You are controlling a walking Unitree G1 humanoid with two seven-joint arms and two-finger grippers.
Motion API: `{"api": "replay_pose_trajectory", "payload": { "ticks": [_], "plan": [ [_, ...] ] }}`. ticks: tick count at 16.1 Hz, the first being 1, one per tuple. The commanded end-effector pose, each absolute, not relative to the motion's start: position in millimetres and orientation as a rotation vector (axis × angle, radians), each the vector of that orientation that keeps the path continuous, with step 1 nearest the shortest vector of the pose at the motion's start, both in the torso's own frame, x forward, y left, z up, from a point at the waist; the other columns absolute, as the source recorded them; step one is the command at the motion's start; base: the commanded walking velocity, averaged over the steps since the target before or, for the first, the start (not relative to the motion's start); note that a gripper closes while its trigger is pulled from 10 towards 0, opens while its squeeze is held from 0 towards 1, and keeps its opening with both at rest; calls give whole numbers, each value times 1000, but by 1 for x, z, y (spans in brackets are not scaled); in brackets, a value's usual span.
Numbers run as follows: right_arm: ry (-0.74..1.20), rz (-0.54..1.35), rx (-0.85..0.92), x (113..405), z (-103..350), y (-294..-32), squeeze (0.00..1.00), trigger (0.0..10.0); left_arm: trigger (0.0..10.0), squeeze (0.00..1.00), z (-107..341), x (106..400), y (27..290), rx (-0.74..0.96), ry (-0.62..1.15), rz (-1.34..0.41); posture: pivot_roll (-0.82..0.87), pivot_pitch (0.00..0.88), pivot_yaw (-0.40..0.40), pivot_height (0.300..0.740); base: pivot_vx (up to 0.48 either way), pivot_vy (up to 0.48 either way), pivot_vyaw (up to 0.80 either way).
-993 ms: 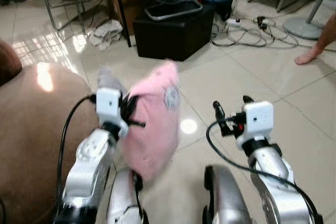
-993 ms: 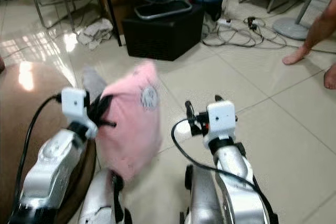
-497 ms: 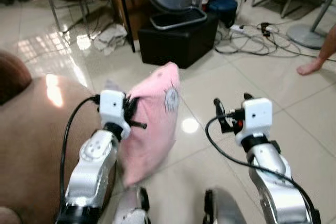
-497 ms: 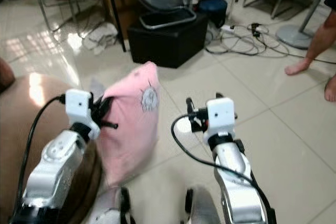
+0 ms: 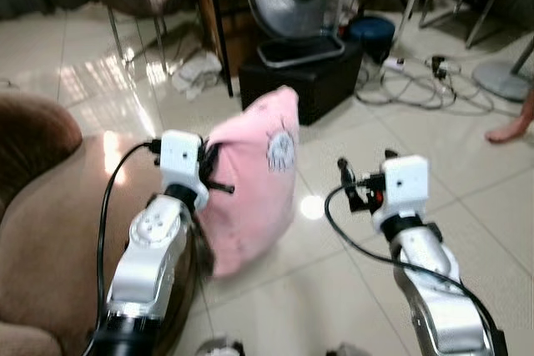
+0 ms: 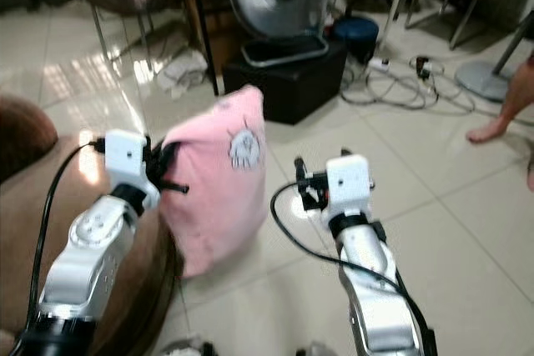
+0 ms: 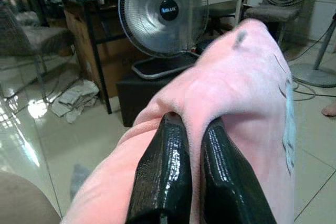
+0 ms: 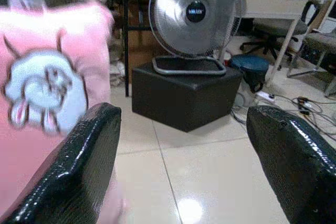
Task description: Move the pillow to the sofa from floor
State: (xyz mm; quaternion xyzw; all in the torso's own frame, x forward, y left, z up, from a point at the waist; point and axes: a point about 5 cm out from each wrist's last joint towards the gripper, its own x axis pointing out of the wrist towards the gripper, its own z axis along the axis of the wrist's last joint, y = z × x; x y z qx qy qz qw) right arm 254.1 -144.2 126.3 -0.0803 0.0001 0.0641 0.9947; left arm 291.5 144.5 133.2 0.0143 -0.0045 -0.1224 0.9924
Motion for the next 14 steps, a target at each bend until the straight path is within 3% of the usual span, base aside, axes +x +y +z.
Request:
{"api": "replay_pose_trajectory", "payload": {
  "ticks": [1,2,14],
  "plan": [
    [31,144,-196,253,121,-143,0,10000,10000,0,140,295,145,47,-49,-236,-75,0,55,740,0,-244,0],
    [34,150,-198,253,121,-142,0,10000,10000,0,140,295,145,47,-47,-238,-75,0,55,740,0,-337,0],
    [50,143,-199,257,117,-146,0,10000,10000,0,139,299,142,77,-40,-228,-75,0,55,740,0,-480,800]
  ]
}}
